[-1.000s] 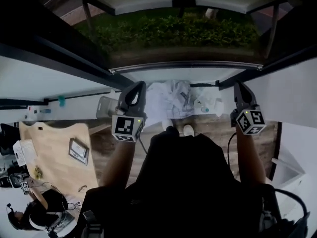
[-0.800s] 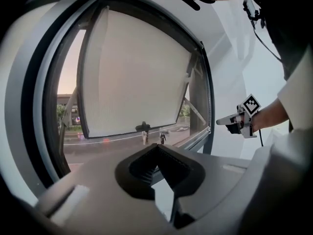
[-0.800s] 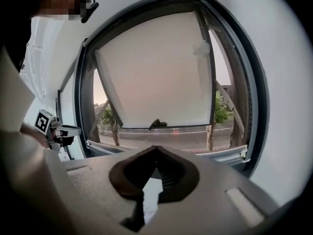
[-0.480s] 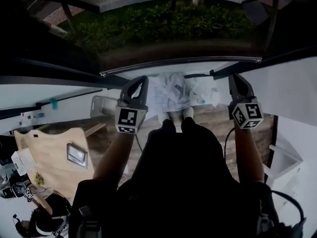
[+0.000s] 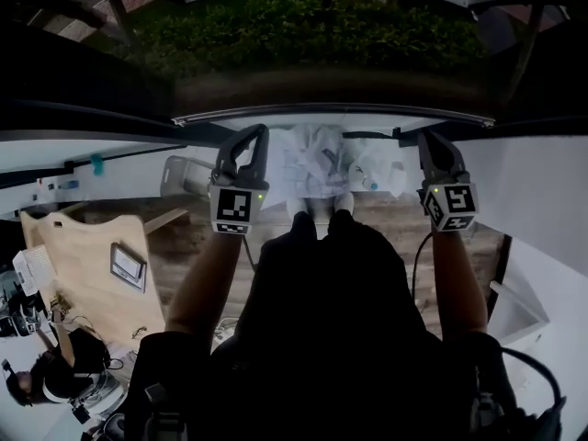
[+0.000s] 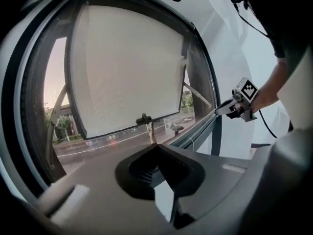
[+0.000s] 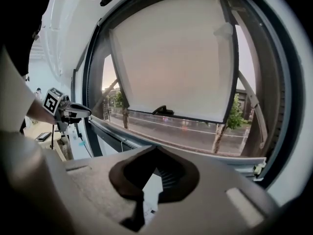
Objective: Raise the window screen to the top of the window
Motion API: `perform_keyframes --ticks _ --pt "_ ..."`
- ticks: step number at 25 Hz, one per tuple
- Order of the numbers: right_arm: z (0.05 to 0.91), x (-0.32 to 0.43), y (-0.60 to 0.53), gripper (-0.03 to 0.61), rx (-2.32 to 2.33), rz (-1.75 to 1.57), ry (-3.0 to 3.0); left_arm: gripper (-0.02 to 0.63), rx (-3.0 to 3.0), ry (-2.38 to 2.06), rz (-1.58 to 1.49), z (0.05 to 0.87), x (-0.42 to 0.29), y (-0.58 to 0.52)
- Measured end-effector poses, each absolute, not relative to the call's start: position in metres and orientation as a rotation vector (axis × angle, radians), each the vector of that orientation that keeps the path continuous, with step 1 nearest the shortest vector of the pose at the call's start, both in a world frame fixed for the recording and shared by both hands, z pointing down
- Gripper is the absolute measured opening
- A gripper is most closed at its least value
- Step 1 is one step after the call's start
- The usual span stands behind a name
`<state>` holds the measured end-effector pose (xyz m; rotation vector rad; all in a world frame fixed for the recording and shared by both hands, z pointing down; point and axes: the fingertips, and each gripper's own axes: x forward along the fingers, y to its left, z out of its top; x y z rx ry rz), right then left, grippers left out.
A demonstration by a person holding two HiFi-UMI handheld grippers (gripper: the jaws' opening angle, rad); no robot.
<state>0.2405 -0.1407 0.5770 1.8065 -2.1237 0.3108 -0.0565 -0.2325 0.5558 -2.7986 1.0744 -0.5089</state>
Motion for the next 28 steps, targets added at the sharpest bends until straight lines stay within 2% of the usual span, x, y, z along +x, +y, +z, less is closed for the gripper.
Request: perform_keyframes --ticks 6,7,8,12,14,15,28 --pt "0.584 0.223 -0.159 0.002 1.680 0.214 -2.190 0.013 -2.800 1.052 -0.533 0.571 -0.050 -0.233" --pt "0.585 0.218 -0.161 0.020 1.652 0.201 -2.196 0.032 -2.799 1.035 -0.544 0.573 -0.048 -0.234" --pt "0.587 0.212 -0.164 0.070 1.619 0.191 -2.197 0.048 -2.793 1.018 -0.558 0.575 -0.047 -0.234" --pt "0.601 0.197 -0.167 0.095 1.490 0.116 -2.151 0.066 -2.751 0.958 -0.636 0.589 -0.043 -0.235" --pt "0.607 0.197 -0.167 0.181 1.455 0.065 -2.104 0.083 -2.742 0.916 -0.698 0.601 -0.040 -0.233" --pt "0.610 0.196 -0.167 0.190 1.436 0.050 -2.089 0.087 -2.743 0.897 -0.715 0.605 -0.038 -0.232" --pt "0.636 0.197 -0.172 0.190 1.266 -0.084 -1.950 0.106 -2.625 0.812 -0.844 0.629 -0.039 -0.239"
